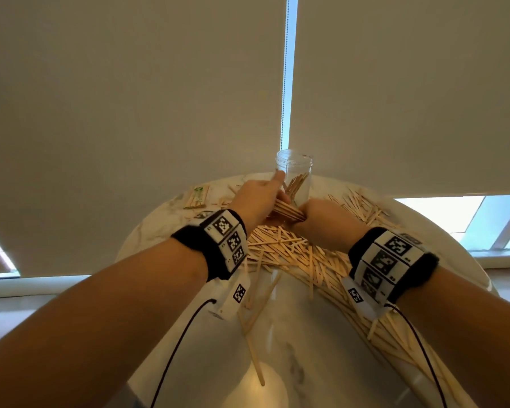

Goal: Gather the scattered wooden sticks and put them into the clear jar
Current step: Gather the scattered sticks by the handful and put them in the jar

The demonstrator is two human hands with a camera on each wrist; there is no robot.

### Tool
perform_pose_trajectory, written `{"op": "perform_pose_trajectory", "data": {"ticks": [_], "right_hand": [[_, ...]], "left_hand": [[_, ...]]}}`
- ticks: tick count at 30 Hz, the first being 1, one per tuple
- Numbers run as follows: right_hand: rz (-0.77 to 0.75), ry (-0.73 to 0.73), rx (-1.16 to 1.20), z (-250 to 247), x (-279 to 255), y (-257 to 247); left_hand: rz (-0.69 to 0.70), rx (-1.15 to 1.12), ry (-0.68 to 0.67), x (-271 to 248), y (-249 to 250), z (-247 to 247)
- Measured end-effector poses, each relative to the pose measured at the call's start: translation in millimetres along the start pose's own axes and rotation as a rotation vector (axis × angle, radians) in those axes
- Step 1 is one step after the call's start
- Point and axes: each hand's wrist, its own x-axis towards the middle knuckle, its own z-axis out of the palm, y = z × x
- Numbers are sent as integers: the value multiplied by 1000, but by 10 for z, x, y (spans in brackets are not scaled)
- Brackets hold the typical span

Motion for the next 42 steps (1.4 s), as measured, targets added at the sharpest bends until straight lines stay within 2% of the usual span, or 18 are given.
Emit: {"op": "perform_pose_trajectory", "data": {"ticks": [3,5,6,8,11,13,14,16,18,21,26,29,33,37,42], "right_hand": [[-23,-57,77,-37,36,1],[-66,-23,152,-68,30,9],[-87,26,162,-84,24,14],[-110,111,143,-130,20,29],[-92,125,96,-323,78,94],[-39,138,91,-557,197,177],[-8,158,74,-687,295,227],[50,194,-41,-946,553,319],[109,189,-215,-1144,901,372],[146,92,-490,-1249,1455,350],[139,-115,-749,-972,2155,159],[115,-167,-732,-699,2493,149],[148,-241,-583,-533,2732,250],[189,-254,-791,-461,2691,300],[176,-121,-452,-650,2507,282]], "left_hand": [[190,328,167,48,-73,20],[229,390,280,114,-92,-4],[223,373,293,164,-101,-7],[186,293,251,244,-82,11],[56,3,122,414,-8,50],[-32,-184,101,577,36,19],[-46,-199,116,687,26,6],[-55,-100,134,918,-32,-2],[-42,61,93,1179,-82,23],[-12,223,20,1483,-94,117],[30,205,-15,1925,-164,288],[74,136,-34,2048,-300,376],[112,89,-11,2078,-433,397],[152,99,3,2083,-453,384],[132,113,-8,2051,-434,332]]}}
